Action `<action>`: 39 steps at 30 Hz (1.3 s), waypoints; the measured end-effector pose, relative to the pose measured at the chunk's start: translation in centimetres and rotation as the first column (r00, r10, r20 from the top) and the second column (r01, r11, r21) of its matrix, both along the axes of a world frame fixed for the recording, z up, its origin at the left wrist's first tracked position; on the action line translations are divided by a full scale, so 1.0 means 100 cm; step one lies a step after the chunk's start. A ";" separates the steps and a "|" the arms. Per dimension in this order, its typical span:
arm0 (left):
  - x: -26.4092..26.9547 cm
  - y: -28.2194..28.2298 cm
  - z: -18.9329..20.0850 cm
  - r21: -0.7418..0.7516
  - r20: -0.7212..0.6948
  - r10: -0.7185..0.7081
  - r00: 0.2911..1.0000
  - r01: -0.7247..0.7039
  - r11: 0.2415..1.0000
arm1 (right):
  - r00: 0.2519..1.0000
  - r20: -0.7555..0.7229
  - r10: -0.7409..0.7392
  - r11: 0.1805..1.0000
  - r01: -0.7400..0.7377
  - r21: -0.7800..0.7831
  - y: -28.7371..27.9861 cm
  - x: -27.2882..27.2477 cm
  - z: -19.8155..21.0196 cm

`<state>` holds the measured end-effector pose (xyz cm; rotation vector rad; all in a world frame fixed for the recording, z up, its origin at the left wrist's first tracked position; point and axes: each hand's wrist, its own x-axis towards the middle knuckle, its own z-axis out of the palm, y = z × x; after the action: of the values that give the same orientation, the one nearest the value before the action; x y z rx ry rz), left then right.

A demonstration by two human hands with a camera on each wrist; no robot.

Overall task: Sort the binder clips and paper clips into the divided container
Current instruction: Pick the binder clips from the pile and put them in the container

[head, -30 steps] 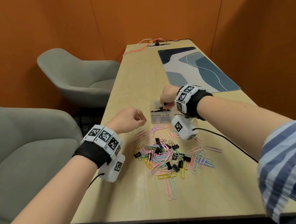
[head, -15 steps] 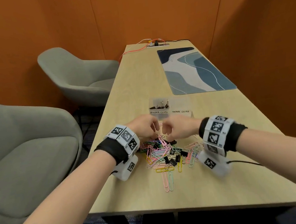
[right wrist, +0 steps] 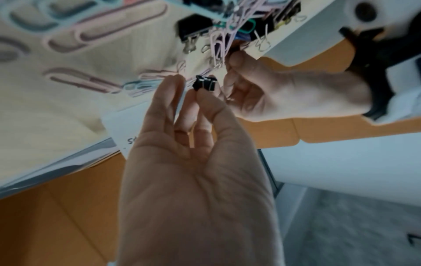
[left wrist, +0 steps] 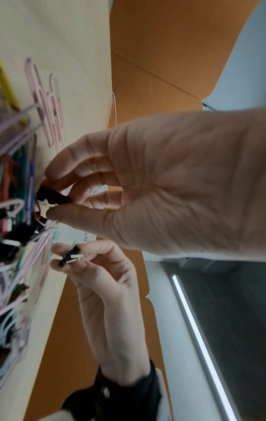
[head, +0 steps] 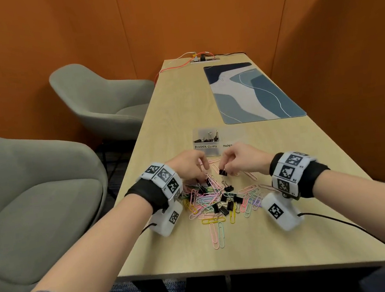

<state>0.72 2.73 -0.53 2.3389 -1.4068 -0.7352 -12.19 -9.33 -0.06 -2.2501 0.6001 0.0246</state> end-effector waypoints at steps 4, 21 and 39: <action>0.006 0.001 0.003 -0.025 -0.089 0.023 0.996 -0.026 0.999 | 0.994 0.054 -0.090 0.977 0.078 0.196 -0.002 -0.004 0.000; -0.001 -0.002 0.016 0.020 0.108 -0.033 0.994 0.031 0.999 | 0.945 -0.212 0.248 0.849 -0.317 -0.422 0.016 -0.017 -0.002; -0.007 -0.014 0.006 0.013 0.163 -0.131 0.978 0.131 0.991 | 0.916 -0.235 0.324 0.734 -0.400 -0.548 0.021 -0.016 0.001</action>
<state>0.07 1.36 0.09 2.3722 -1.6438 -0.5898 -13.81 -7.20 0.00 -2.9712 0.2233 0.2043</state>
